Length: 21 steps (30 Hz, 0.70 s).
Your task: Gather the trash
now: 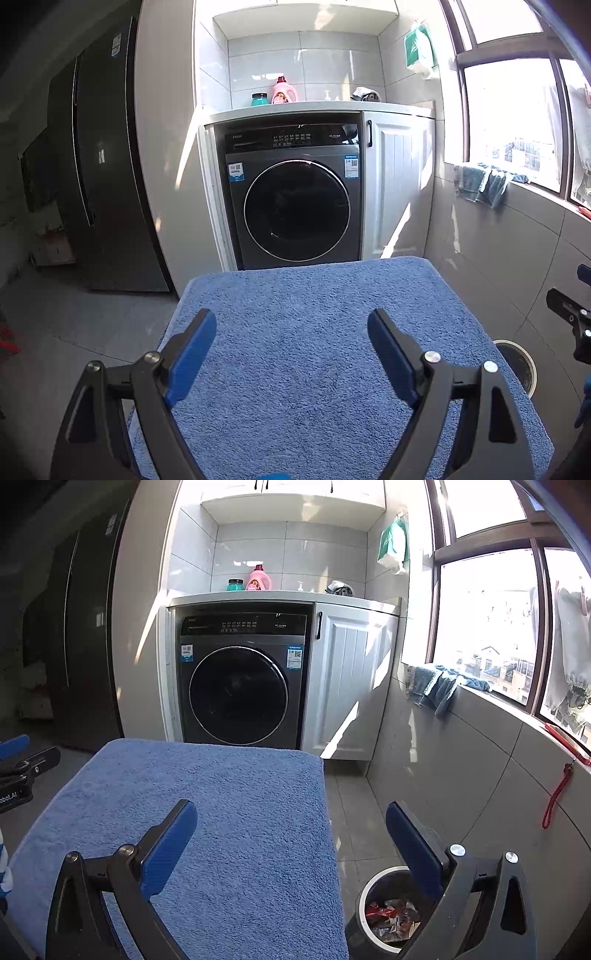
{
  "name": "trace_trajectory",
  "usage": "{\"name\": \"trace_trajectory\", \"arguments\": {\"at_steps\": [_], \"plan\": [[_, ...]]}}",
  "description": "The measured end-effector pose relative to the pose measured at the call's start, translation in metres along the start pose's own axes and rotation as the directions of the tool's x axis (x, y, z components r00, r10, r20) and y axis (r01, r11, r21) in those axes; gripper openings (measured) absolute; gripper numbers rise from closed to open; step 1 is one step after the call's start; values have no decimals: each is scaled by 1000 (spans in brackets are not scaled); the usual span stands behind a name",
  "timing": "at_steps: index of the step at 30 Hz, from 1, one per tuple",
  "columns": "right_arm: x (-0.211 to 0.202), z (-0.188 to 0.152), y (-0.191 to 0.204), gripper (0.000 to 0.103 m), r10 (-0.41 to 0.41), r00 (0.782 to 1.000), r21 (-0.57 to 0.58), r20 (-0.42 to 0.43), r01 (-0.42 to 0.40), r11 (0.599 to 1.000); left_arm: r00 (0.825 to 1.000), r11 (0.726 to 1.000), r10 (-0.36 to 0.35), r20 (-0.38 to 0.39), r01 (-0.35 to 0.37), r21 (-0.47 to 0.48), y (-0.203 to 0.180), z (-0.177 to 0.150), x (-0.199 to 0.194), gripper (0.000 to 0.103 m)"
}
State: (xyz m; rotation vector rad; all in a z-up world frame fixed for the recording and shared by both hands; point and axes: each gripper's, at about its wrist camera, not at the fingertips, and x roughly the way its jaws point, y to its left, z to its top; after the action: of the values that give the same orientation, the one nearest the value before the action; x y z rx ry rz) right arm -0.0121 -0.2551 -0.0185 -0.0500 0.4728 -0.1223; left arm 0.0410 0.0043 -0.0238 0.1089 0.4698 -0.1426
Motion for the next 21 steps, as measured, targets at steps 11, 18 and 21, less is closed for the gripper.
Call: {"name": "trace_trajectory", "arguments": {"at_steps": [11,18,21], "plan": [[4,-2,-8,103,-2,1000,18,-2,2,1000,1000,1000,-9,-7,9,13,-10,1,8,83],[5,-2,-6,103,-4,1000,14,-8,4,1000,1000,1000,-17,-20,17,2,-7,-2,12,83],[5,-2,-2,103,-3,1000,5,-10,3,1000,1000,1000,-18,-15,18,-13,-3,-2,11,84]]}}
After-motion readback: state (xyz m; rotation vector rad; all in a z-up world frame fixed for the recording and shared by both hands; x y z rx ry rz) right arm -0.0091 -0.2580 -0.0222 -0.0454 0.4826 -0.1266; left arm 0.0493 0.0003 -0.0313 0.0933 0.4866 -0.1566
